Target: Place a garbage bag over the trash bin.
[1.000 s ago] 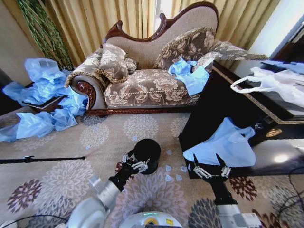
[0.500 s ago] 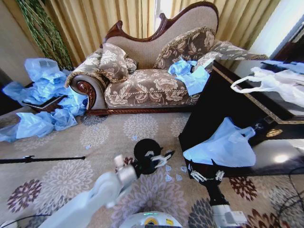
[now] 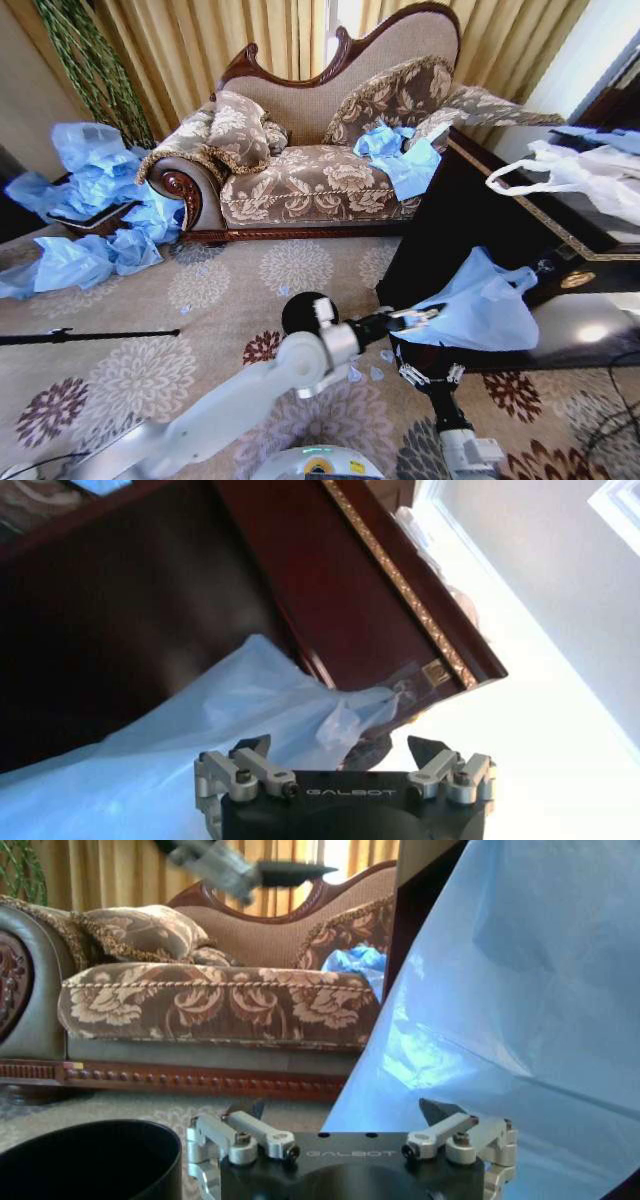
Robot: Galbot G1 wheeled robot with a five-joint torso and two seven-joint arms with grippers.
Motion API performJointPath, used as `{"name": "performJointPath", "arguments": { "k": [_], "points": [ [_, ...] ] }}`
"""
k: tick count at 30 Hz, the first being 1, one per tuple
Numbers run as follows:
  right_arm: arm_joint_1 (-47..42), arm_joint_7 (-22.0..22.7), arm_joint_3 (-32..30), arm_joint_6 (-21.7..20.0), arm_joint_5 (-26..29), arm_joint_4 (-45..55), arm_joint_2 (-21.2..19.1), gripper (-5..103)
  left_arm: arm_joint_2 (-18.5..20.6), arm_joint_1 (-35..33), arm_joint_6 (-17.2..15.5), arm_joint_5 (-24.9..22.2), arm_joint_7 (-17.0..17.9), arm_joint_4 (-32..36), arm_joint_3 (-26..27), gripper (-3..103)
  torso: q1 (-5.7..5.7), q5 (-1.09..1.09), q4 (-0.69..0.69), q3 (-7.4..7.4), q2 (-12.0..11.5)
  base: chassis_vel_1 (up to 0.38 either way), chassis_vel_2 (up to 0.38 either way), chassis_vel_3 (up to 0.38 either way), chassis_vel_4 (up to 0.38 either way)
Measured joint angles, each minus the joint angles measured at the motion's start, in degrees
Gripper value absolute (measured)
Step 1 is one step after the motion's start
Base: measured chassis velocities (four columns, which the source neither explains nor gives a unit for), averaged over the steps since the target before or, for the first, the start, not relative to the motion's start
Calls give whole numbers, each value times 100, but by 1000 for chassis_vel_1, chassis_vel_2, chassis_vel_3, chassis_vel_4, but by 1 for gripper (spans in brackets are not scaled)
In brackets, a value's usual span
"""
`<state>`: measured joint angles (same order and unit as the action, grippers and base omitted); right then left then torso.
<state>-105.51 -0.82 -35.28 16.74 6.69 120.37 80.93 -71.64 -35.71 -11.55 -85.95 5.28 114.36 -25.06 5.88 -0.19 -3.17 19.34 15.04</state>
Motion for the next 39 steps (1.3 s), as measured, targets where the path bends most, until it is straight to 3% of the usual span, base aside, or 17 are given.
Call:
{"name": "performJointPath", "arguments": {
  "k": [6,10,13,18,27,34,39],
  "points": [
    [4,21,-12,-6,4,-15,3,100,-435,116,18,13,72,-324,-72,92,0,0,1,0,0,0,0,0,0],
    [9,36,-22,-4,8,-38,8,100,-648,150,24,41,92,-490,-117,80,0,0,0,0,0,0,0,0,0],
    [3,54,-41,-2,17,-41,9,100,-1048,272,36,14,171,-778,-145,70,0,0,0,0,0,0,0,0,0],
    [-2,66,-45,0,22,-41,8,100,-1391,377,63,10,236,-1072,-193,69,0,0,-1,0,0,0,0,0,0],
    [5,74,-37,2,51,-52,-6,100,-1450,421,96,68,254,-1279,-224,64,0,0,0,0,0,0,0,0,0],
    [19,95,-31,-22,74,-64,-73,100,-1419,618,78,81,183,-1393,-262,43,0,0,0,0,0,0,0,0,0],
    [22,108,-30,-25,76,-60,-72,100,-1414,648,41,71,156,-1348,-304,22,0,0,0,0,0,0,0,0,0]
  ]
}}
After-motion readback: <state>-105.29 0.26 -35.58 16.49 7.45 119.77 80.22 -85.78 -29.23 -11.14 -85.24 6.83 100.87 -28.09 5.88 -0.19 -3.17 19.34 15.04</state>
